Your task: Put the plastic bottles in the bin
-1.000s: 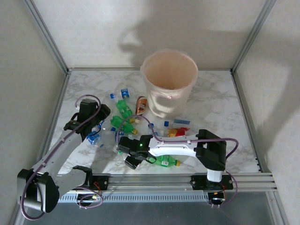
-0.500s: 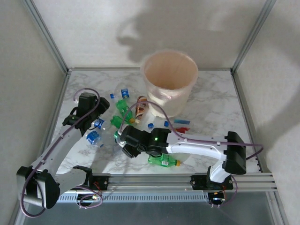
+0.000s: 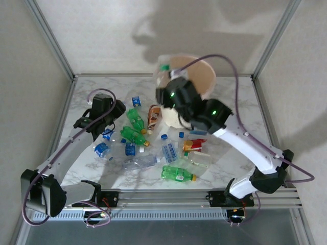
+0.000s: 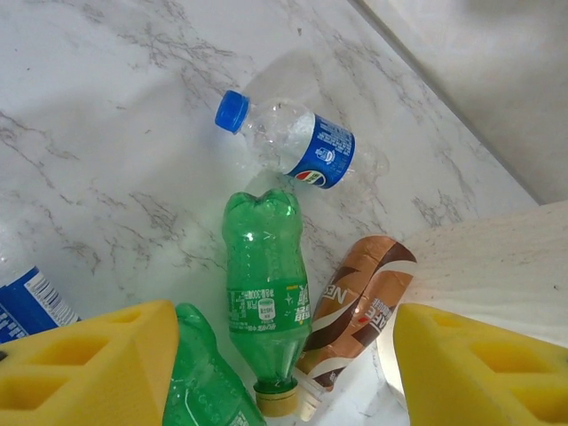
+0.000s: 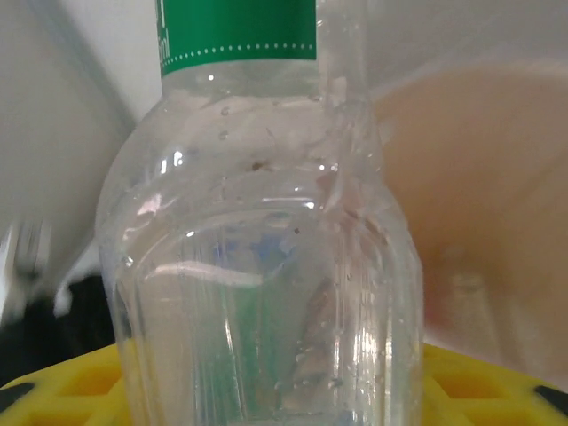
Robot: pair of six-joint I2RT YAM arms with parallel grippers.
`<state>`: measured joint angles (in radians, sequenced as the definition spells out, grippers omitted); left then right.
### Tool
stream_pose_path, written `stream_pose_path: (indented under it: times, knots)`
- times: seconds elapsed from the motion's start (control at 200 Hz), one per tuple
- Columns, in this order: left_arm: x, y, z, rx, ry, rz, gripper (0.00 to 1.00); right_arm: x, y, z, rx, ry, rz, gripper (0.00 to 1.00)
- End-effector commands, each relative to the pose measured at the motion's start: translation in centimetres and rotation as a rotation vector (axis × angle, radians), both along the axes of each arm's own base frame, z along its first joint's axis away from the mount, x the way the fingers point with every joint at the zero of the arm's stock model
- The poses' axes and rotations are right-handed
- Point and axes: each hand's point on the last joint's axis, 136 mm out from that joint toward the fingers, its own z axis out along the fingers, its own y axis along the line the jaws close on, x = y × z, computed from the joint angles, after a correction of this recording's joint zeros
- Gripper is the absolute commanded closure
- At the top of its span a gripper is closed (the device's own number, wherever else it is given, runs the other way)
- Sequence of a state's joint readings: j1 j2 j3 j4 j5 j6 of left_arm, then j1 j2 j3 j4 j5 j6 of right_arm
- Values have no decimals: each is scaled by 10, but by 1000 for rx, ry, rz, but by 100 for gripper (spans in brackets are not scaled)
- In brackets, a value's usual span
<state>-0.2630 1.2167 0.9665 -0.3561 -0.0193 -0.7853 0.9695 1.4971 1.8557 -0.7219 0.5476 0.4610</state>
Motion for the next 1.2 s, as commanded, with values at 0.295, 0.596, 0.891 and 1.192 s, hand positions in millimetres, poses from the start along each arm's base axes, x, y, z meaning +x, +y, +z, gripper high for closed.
stream_pose_path:
  times: [0.295, 0.596, 0.891, 1.192]
  knots:
    - [11, -5, 12, 32, -20, -37, 34, 102, -70, -35, 50, 184, -202, 50]
    - [15, -6, 1, 30, -2, -41, 29, 112, -79, -52, 31, 220, -240, 23]
    - [30, -5, -4, 82, 29, -66, 24, 95, -90, -30, 63, 184, -232, 14]
    - [64, -7, -21, 314, 144, -206, 22, 41, -74, -32, 190, 191, -114, 14]
